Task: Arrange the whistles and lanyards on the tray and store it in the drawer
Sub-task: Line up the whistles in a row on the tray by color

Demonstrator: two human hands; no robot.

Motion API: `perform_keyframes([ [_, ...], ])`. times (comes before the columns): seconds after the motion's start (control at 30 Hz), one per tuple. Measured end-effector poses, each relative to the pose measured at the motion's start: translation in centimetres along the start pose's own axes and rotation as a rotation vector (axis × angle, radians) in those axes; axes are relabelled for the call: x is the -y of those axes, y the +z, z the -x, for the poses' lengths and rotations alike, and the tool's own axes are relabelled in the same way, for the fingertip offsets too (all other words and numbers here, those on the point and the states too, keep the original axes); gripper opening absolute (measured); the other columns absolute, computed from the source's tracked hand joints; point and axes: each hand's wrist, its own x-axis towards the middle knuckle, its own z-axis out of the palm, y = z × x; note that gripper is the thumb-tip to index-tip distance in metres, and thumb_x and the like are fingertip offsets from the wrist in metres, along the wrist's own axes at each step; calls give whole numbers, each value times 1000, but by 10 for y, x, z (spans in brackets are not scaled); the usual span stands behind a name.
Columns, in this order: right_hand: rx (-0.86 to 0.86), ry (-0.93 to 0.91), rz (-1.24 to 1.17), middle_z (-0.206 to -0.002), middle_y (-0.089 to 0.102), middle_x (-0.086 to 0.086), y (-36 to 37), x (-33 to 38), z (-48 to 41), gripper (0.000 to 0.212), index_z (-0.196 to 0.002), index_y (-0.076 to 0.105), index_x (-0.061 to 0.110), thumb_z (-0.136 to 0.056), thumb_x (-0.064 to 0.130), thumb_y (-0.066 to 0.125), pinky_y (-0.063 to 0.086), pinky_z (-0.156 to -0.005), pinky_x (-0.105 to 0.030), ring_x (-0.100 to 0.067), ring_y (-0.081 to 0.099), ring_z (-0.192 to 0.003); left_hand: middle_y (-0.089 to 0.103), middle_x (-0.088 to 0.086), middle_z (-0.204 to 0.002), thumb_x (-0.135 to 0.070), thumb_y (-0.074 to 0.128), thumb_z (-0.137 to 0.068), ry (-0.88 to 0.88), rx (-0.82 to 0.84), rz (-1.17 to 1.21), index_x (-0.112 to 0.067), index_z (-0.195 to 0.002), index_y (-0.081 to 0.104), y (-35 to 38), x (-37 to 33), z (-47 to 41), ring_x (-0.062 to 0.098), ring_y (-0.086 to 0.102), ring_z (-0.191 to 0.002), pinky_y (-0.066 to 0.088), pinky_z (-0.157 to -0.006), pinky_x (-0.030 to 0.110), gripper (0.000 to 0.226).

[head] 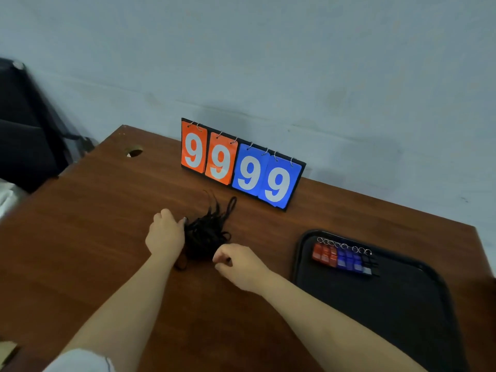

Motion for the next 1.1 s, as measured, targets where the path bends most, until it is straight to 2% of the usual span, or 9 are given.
perform_keyframes([
  [0.1, -10, 29, -10, -114, 62, 0, -4, -13, 7, 19, -112, 64, 17, -96, 23, 56, 51, -86, -29, -15, 59, -101, 52, 16, -116, -41, 46, -98, 2, 111, -19, -7, -116, 55, 8, -3, -16, 36, 56, -102, 49, -77, 44, 40],
  [0.2, -4, 68, -43, -111, 62, 1, -9, -21, 16, 18, -111, 64, 18, -96, 24, 56, 50, -81, -26, -14, 59, -97, 53, 16, -114, -36, 46, -99, 104, 181, -38, -5, -114, 61, 13, -10, -20, 34, 58, -93, 52, -76, 43, 37],
  [0.33, -47, 127, -130, -103, 64, 1, -14, -25, 27, 15, -107, 64, 19, -96, 24, 56, 55, -79, -33, -19, 65, -89, 53, 17, -110, -34, 52, -96, 50, 115, 50, -5, -112, 60, 6, -15, -6, 29, 56, -78, 50, -66, 39, 34],
  [0.5, -122, 174, -237, -94, 66, 5, -28, -21, 44, 13, -104, 64, 20, -97, 24, 53, 51, -70, -21, -13, 68, -86, 52, 11, -119, -29, 57, -95, 30, -30, 379, -8, -115, 60, -32, -41, 23, 19, 51, -84, 43, -71, 34, 28],
  [0.63, -217, 234, -469, -96, 68, 1, -53, -12, 59, 23, -108, 64, 14, -101, 28, 48, 54, -71, -28, -10, 66, -75, 63, -6, -105, -24, 72, -84, 235, 252, 571, -23, -104, 66, -67, -78, 61, 11, 58, -96, 49, -83, 29, 21],
  [0.73, -307, 277, -695, -98, 68, -1, -73, -6, 78, 29, -115, 60, 19, -101, 39, 45, 57, -74, -29, -14, 67, -78, 65, -12, -100, -17, 74, -81, 459, 482, 532, -26, -99, 68, -82, -108, 102, 2, 58, -95, 44, -77, 18, 21],
  [0.87, -384, 182, -765, -99, 70, -5, -83, -22, 114, 16, -112, 62, 19, -98, 21, 55, 60, -76, -31, -14, 71, -80, 68, -13, -100, -16, 75, -79, 704, 609, 434, -26, -100, 69, -77, -140, 138, 0, 60, -97, 42, -84, 16, 23],
  [0.93, -443, 192, -838, -99, 71, -7, -87, -35, 134, 13, -109, 63, 16, -97, 15, 58, 60, -76, -30, -14, 72, -82, 68, -10, -102, -14, 73, -81, 718, 635, 441, -25, -101, 69, -70, -156, 151, 2, 62, -98, 46, -87, 19, 23],
  [1.1, -572, 224, -892, -101, 73, -8, -109, -63, 189, 12, -106, 63, 7, -96, 11, 59, 61, -74, -29, -14, 73, -88, 70, 7, -101, -3, 63, -89, 510, 662, 711, -15, -99, 69, -51, -198, 188, 17, 69, -95, 57, -77, 21, 16],
])
